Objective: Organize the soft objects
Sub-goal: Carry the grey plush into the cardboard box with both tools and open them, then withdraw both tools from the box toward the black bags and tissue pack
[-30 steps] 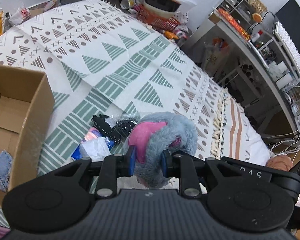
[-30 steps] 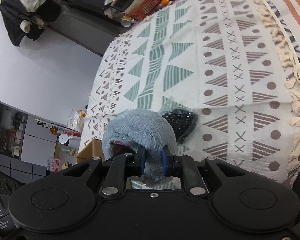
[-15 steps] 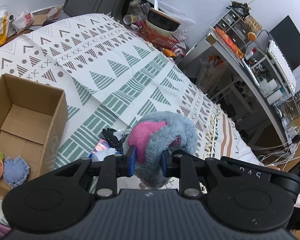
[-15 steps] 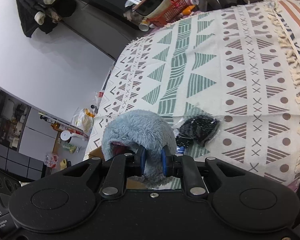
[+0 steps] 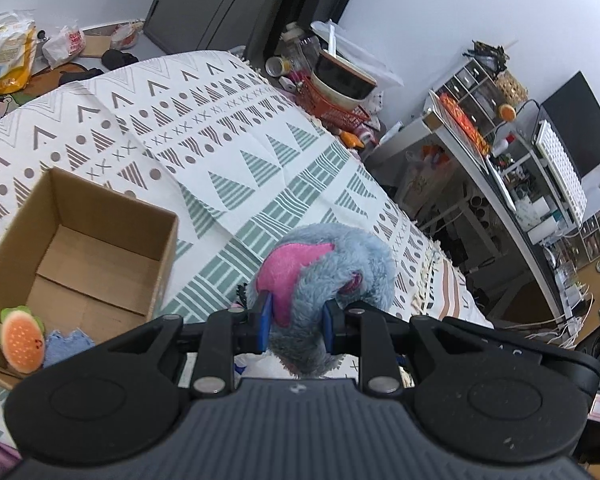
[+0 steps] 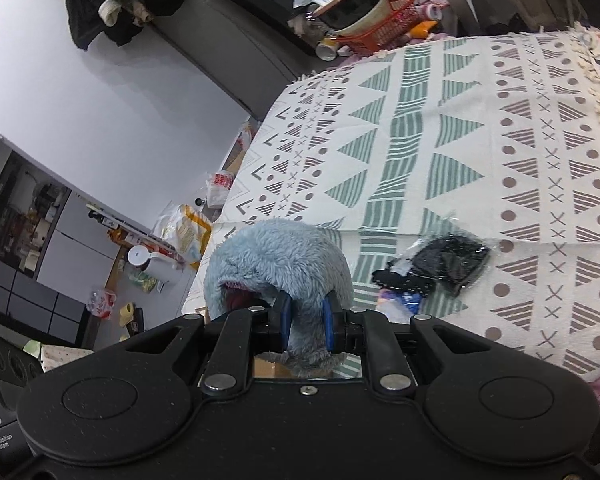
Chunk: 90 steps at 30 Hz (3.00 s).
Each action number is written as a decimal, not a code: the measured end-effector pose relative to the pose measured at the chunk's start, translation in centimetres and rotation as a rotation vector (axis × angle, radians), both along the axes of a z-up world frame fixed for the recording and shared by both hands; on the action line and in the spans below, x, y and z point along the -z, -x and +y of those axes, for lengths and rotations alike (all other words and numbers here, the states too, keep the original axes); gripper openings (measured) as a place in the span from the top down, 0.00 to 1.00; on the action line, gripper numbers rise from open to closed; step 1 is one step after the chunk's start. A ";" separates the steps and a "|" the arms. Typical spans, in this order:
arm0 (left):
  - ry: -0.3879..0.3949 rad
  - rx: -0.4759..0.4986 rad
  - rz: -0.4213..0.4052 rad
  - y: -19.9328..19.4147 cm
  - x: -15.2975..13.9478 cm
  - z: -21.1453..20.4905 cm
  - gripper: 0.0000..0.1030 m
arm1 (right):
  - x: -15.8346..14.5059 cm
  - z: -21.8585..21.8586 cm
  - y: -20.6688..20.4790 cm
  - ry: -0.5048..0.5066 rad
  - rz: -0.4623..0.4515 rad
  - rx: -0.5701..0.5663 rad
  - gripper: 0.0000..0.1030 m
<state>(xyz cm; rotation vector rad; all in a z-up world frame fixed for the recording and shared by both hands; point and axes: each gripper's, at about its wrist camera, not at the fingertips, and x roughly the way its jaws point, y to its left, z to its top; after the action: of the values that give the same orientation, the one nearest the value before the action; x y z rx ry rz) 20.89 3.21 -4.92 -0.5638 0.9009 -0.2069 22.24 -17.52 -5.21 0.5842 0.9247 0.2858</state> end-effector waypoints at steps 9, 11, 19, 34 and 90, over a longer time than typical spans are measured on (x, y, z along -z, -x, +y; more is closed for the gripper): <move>0.016 -0.030 -0.006 0.8 -0.3 3.2 0.77 | -0.7 3.0 0.2 0.018 -0.008 -0.033 0.84; 0.018 -0.042 -0.005 1.0 -0.3 4.1 0.77 | -0.8 3.8 0.3 0.020 -0.010 -0.044 0.84; 0.018 -0.098 0.006 2.0 -0.2 7.8 0.77 | -0.6 7.5 0.2 0.017 -0.006 -0.100 0.84; 0.012 -0.168 0.065 2.2 1.9 12.7 0.77 | 1.6 12.7 -0.7 0.017 0.037 -0.162 0.84; -0.148 -0.193 -0.072 3.0 -0.9 6.1 0.24 | -0.3 -0.1 3.3 0.169 -0.247 0.064 0.00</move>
<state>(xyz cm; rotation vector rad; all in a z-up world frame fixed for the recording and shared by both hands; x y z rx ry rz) 17.94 9.31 -4.04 -0.4992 0.7795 0.0137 18.91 -17.66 -4.87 0.4110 0.6824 0.2148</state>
